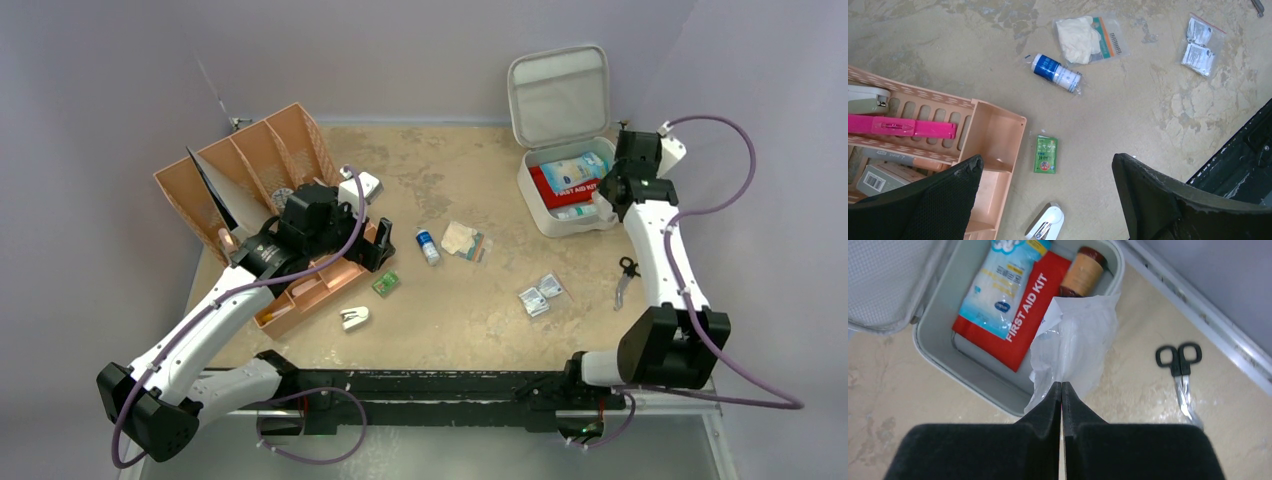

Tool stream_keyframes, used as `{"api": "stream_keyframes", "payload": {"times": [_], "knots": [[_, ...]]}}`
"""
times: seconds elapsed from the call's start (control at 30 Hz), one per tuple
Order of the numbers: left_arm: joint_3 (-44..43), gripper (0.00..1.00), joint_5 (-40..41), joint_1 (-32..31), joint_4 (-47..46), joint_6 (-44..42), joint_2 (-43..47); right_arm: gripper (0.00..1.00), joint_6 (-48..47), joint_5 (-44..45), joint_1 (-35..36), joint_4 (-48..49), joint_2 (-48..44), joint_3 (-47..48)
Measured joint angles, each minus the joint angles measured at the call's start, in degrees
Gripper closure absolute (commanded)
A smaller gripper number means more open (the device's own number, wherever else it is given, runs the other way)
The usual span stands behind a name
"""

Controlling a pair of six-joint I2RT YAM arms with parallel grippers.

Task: Organize the medicine kit
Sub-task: Pick up the medical item at the center of the board, then place the medical item at the medicine box.

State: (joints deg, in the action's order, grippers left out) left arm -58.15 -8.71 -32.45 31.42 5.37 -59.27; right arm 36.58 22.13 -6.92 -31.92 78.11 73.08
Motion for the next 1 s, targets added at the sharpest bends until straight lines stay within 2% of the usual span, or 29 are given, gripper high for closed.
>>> {"api": "stream_keyframes", "payload": {"times": [0.2, 0.53, 0.73, 1.0], "knots": [[0.0, 0.01, 0.0, 0.0, 0.0, 0.0, -0.1, 1.0, -10.9, 2.9, 2.1, 10.7, 4.1, 0.2], [0.0, 0.01, 0.2, 0.0, 0.0, 0.0, -0.1, 1.0, -37.5, -1.1, 3.3, 28.6, 13.5, -1.4], [0.0, 0.01, 0.3, 0.0, 0.0, 0.0, -0.2, 1.0, -47.2, -2.1, 3.7, 30.7, 21.4, -1.1], [0.0, 0.01, 0.7, 0.0, 0.0, 0.0, -0.2, 1.0, -51.3, 1.6, 5.3, 26.3, 28.9, 2.2]]}}
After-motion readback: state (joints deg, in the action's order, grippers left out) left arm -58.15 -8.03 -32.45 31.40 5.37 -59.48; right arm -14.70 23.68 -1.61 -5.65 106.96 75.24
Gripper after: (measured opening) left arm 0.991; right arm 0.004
